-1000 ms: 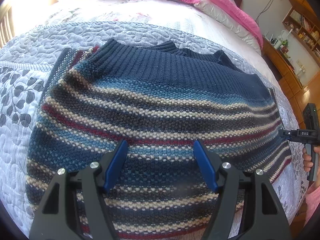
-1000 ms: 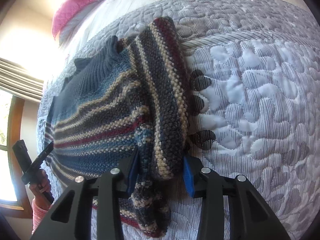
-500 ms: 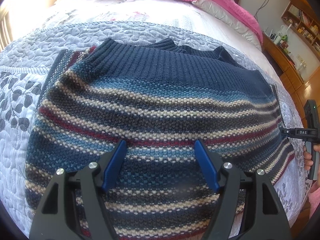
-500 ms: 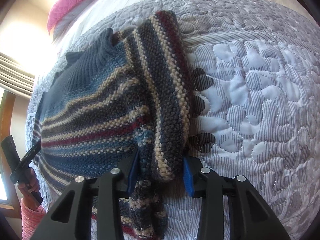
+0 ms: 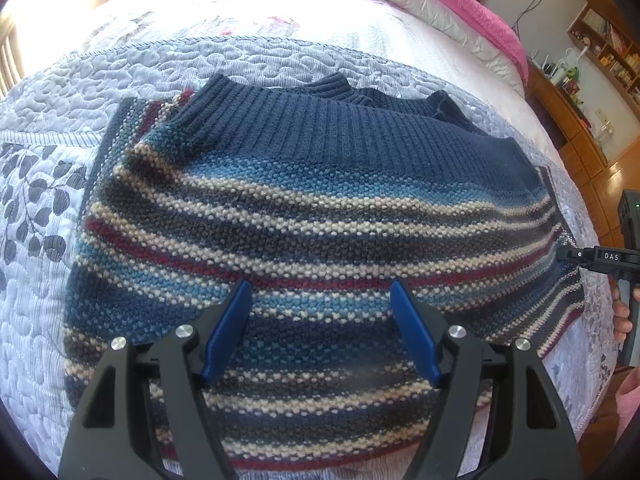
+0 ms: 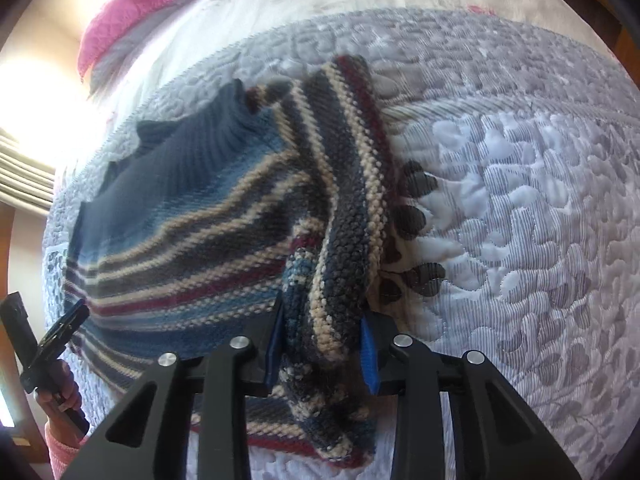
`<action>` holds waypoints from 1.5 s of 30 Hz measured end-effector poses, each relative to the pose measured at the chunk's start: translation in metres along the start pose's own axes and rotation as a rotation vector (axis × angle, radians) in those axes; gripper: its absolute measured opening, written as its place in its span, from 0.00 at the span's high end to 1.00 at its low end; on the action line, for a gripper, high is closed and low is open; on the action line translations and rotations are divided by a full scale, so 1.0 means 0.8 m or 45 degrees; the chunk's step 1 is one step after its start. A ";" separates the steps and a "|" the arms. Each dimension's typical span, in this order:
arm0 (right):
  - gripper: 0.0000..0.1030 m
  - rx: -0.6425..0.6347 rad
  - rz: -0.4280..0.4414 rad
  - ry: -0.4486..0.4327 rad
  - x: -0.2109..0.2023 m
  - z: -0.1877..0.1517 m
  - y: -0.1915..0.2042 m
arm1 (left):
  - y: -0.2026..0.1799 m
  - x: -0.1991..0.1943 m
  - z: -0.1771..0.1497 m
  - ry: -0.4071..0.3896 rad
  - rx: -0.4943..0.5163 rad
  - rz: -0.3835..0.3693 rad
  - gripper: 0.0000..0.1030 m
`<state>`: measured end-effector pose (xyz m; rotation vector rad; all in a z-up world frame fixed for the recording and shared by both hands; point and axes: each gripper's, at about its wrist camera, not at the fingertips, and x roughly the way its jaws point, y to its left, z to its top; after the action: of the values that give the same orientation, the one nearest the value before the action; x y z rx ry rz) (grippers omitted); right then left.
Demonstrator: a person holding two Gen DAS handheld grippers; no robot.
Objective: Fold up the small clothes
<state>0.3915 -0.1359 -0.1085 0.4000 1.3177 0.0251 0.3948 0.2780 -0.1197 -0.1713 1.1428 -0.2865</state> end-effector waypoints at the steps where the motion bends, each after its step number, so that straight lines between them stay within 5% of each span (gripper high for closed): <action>1: 0.69 -0.008 0.017 -0.007 -0.011 0.002 0.012 | 0.004 -0.008 -0.001 -0.008 -0.010 -0.027 0.30; 8: 0.70 -0.263 0.093 -0.043 -0.060 0.015 0.158 | 0.036 -0.041 -0.015 -0.054 -0.062 -0.079 0.30; 15: 0.70 -0.444 0.070 0.013 -0.029 0.003 0.273 | 0.057 -0.052 -0.024 -0.071 -0.082 -0.099 0.30; 23: 0.70 -0.446 0.022 0.106 0.046 -0.014 0.278 | 0.060 -0.058 -0.027 -0.085 -0.086 -0.130 0.30; 32: 0.62 -0.465 0.023 0.101 0.065 -0.025 0.278 | 0.044 -0.052 -0.023 -0.073 -0.077 -0.147 0.30; 35: 0.44 -0.457 0.086 0.118 0.056 -0.025 0.283 | 0.035 -0.052 -0.021 -0.065 -0.068 -0.160 0.30; 40: 0.50 -0.361 0.236 0.086 0.002 -0.013 0.261 | 0.020 -0.055 -0.015 -0.067 -0.048 -0.165 0.30; 45: 0.52 -0.315 0.133 -0.028 -0.051 0.001 0.207 | -0.011 -0.051 -0.004 -0.044 -0.075 -0.259 0.30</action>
<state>0.4160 0.0086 -0.0206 0.2566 1.2533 0.2681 0.3754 0.2826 -0.0829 -0.3441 1.1012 -0.4287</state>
